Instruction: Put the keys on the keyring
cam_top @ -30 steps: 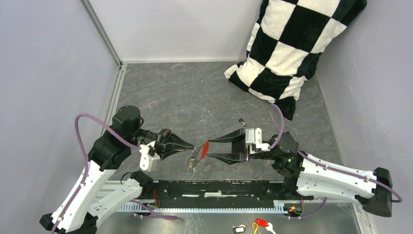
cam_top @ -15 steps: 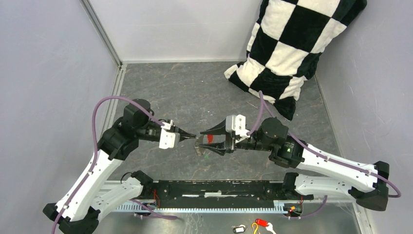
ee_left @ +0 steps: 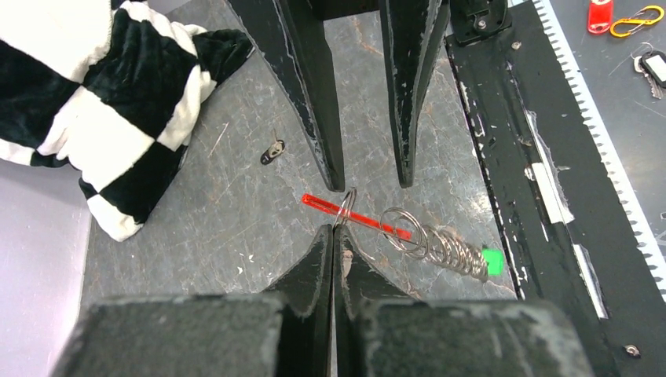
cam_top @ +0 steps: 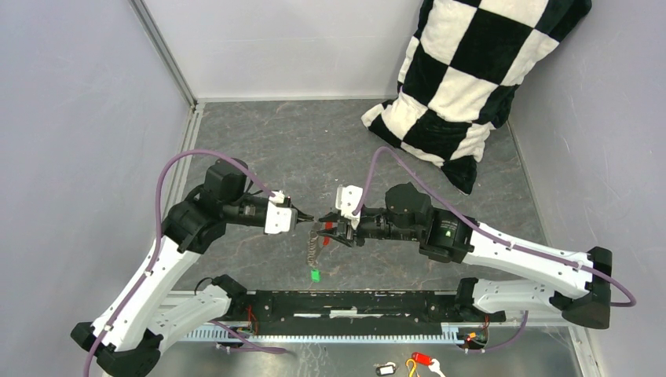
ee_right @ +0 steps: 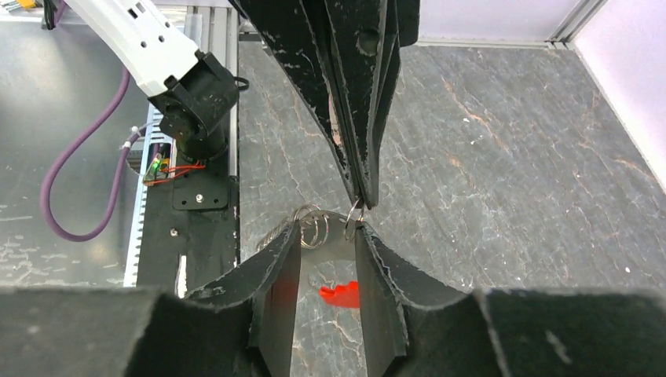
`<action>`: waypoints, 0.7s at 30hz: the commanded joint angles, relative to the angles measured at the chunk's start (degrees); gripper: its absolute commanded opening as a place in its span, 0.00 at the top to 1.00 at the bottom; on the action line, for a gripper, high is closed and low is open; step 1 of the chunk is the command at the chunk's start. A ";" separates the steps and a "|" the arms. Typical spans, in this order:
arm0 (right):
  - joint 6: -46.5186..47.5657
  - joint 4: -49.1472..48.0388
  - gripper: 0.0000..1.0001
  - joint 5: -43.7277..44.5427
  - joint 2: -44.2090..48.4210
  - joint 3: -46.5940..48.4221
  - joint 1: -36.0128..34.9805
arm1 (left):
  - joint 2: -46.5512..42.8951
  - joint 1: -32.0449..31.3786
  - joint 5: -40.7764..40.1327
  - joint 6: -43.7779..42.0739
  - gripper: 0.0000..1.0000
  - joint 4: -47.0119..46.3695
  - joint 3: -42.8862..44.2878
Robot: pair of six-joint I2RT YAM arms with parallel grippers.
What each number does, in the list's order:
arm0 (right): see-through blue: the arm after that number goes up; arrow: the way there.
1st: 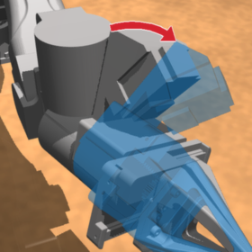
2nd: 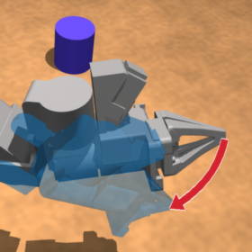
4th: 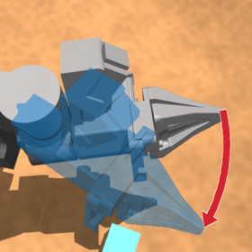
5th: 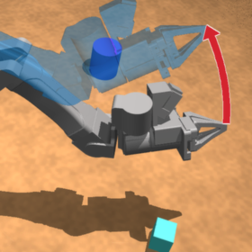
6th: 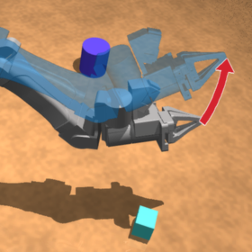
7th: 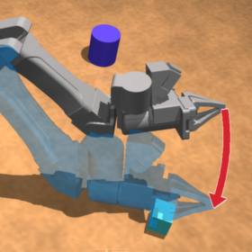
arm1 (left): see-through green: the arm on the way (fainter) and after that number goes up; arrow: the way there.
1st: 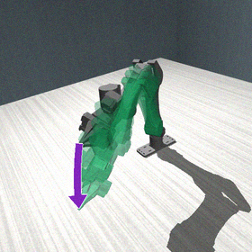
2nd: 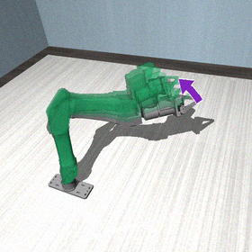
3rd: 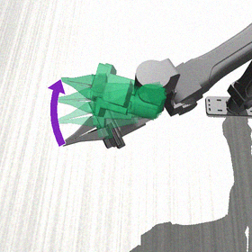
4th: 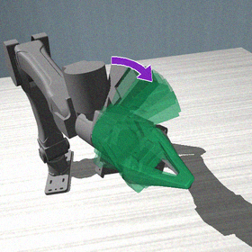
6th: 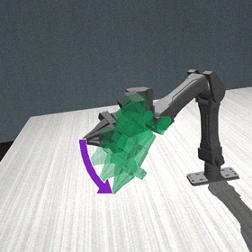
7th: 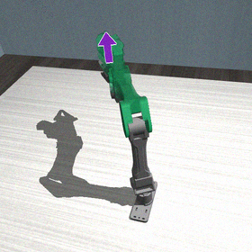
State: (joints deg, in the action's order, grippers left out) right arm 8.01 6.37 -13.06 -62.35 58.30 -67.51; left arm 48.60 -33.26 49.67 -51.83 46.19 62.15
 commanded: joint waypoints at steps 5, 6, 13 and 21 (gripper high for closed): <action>1.13 -2.01 0.68 2.43 -0.17 2.17 -0.38 | -0.85 -0.23 4.23 -0.10 0.98 0.27 2.54; 1.00 -2.54 0.68 2.64 -0.01 1.90 -0.40 | -0.87 -0.23 4.55 -0.73 0.98 0.87 2.61; 0.38 -3.73 0.70 3.02 -0.97 2.20 -0.38 | -0.90 -0.42 6.08 -0.98 0.98 1.51 2.78; 0.16 -2.37 0.83 2.34 -2.92 3.86 -0.43 | -0.96 -0.64 7.23 -1.32 0.98 1.42 2.95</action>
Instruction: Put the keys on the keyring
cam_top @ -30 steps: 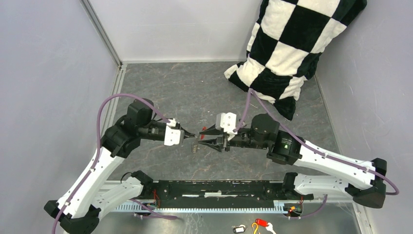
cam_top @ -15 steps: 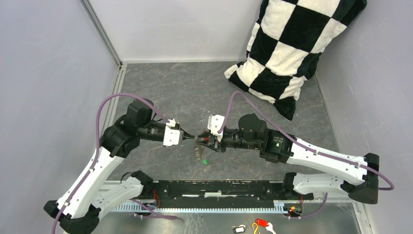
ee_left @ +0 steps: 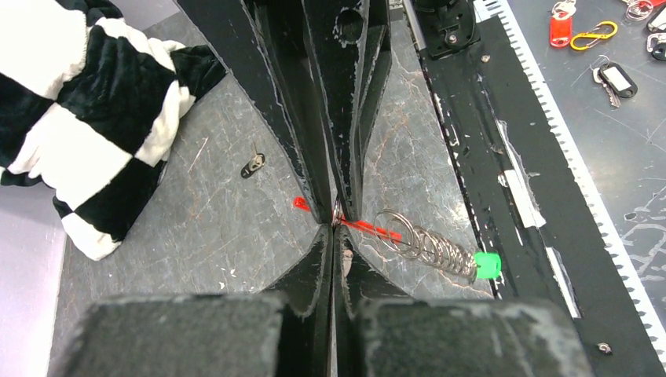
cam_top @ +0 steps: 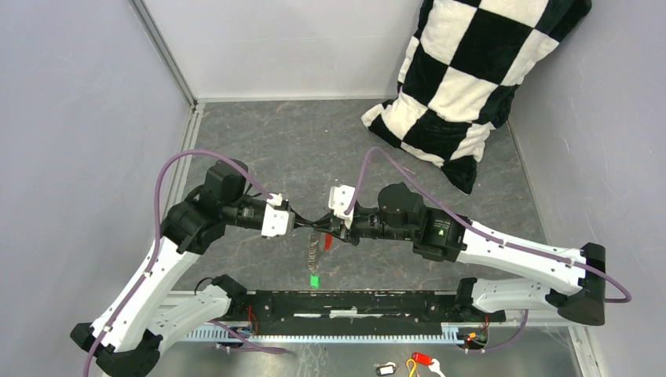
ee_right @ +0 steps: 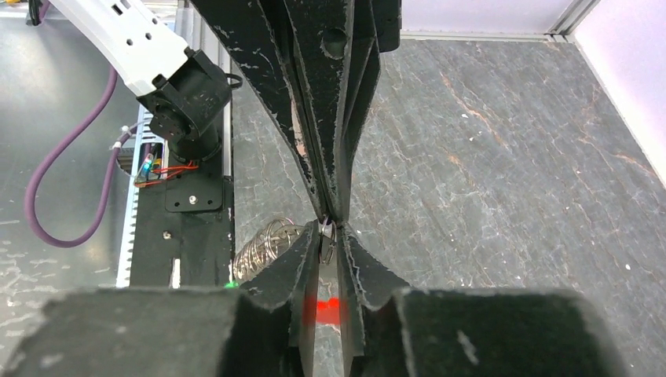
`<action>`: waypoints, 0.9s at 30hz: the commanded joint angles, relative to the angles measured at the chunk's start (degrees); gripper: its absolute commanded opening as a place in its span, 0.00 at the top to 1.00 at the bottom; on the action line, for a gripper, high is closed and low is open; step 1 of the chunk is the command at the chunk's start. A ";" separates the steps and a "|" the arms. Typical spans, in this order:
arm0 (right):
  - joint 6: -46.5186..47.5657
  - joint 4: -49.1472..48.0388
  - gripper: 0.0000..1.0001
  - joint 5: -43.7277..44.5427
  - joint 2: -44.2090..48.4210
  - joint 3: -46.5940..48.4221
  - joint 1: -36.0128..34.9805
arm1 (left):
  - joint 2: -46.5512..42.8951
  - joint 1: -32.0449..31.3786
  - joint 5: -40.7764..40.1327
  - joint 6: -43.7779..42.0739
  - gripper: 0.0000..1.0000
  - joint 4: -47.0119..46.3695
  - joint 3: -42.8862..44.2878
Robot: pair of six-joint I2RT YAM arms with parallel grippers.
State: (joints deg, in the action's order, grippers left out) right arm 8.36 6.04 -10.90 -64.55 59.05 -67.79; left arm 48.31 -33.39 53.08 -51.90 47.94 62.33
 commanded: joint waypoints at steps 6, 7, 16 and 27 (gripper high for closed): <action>0.34 -2.92 0.99 3.26 -0.01 2.03 -0.14 | -1.37 -0.52 6.59 -0.41 0.98 -0.28 3.07; 0.30 -4.57 0.99 3.35 0.93 1.04 -0.12 | -1.54 -0.46 7.28 -0.11 0.98 -0.08 3.07; -7.58 -42.50 0.99 -3.04 12.79 -22.24 -0.08 | -2.89 -0.48 8.27 4.81 0.64 -1.16 0.69; -16.43 -64.60 0.99 -7.68 7.93 -26.77 -0.02 | -3.90 -0.46 11.72 15.83 0.71 -9.01 -1.68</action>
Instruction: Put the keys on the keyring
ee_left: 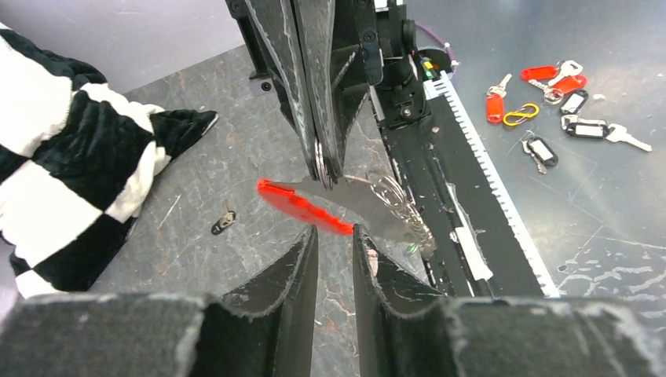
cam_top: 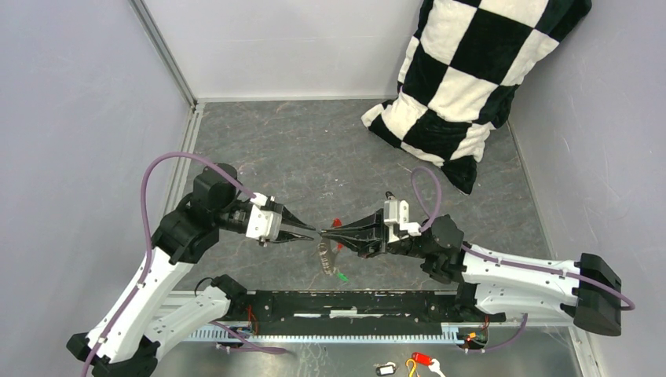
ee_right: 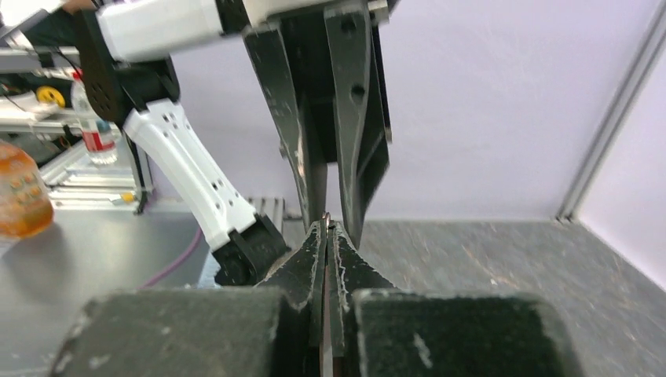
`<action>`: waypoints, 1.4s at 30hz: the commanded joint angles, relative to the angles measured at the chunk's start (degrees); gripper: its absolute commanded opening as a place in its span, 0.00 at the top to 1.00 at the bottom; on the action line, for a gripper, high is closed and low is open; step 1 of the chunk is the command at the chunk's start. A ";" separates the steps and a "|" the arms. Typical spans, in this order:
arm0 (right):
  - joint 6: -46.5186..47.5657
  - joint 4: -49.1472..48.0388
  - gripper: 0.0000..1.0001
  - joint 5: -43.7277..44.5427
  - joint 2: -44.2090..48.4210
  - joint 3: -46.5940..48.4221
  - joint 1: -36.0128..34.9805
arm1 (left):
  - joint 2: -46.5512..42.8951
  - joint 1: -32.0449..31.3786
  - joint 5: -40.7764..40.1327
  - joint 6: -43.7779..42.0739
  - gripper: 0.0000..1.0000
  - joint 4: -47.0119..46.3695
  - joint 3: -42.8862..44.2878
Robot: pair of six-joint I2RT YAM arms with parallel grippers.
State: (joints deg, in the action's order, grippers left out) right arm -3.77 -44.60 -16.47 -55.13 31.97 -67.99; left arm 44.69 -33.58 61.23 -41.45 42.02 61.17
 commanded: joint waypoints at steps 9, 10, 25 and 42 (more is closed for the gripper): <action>-6.82 -18.58 0.99 -3.17 -4.88 0.83 0.14 | -2.76 -0.25 3.35 14.41 0.71 -11.76 -2.37; -6.85 -18.61 0.99 -3.19 -5.01 0.88 0.10 | -2.92 -0.30 3.37 15.45 0.71 -12.79 -2.59; -7.74 -20.35 0.99 -3.75 -7.36 1.34 0.11 | -2.46 -0.26 8.02 19.80 0.78 -12.53 -2.08; -2.69 7.43 0.66 -2.80 -1.68 7.77 0.07 | -2.88 -0.27 -1.23 13.63 0.98 -9.76 -2.22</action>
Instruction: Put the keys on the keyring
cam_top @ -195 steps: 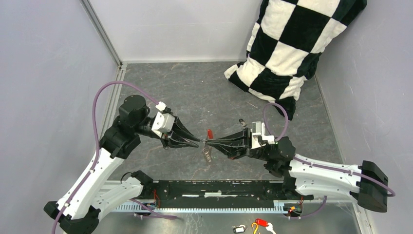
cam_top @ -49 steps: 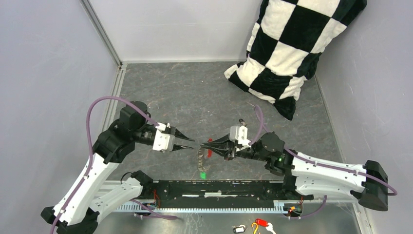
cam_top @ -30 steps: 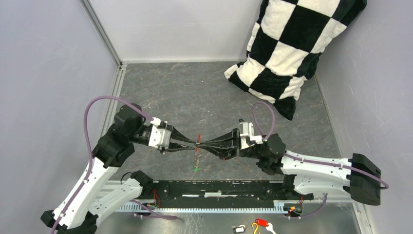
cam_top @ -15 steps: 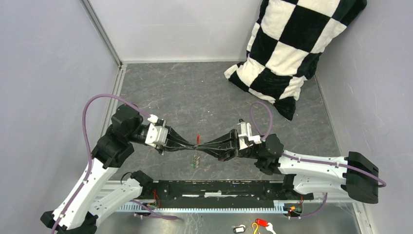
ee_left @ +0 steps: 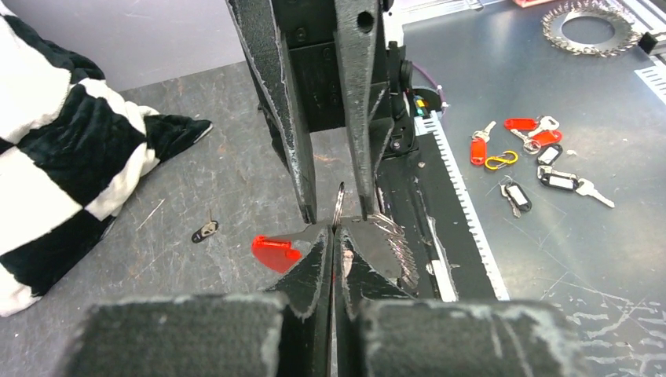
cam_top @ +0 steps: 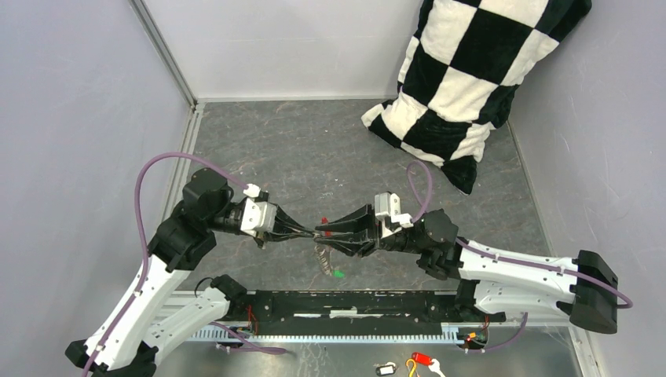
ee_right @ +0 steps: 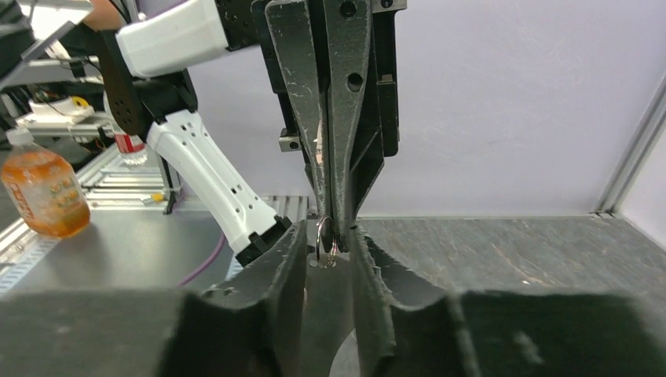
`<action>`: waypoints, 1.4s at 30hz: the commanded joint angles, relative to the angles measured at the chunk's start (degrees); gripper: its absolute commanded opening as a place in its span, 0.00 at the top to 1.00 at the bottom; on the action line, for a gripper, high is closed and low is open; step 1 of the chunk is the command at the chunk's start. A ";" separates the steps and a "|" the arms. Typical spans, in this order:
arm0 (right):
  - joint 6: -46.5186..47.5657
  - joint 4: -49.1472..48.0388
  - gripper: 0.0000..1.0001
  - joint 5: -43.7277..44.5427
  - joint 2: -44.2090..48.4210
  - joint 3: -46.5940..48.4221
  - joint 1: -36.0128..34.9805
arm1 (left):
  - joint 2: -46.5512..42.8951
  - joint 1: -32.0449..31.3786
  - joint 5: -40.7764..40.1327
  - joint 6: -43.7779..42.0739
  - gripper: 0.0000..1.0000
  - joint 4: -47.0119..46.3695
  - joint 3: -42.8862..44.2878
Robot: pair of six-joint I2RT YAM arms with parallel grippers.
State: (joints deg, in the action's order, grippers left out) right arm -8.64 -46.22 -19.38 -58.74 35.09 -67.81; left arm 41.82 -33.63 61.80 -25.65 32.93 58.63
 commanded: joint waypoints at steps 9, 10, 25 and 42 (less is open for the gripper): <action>12.05 31.85 0.53 -0.92 5.38 13.73 -0.04 | -2.78 -0.26 2.42 -11.46 0.98 0.55 -0.82; 12.77 33.31 0.54 -0.88 5.44 14.15 -0.06 | -3.15 -0.22 3.26 -13.82 0.98 1.77 -0.92; 18.30 41.10 0.53 -1.59 4.35 18.14 -0.07 | -3.75 -0.23 -1.35 -39.11 0.98 9.79 -0.89; 15.83 41.81 0.57 1.24 3.34 18.05 -0.10 | 2.58 -0.23 -4.03 -22.64 0.98 14.88 3.45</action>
State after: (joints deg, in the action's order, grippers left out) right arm 8.60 -4.56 -19.88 -55.00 50.98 -67.83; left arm 44.45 -33.63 57.45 -53.34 47.09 59.51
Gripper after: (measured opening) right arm 0.439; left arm 0.028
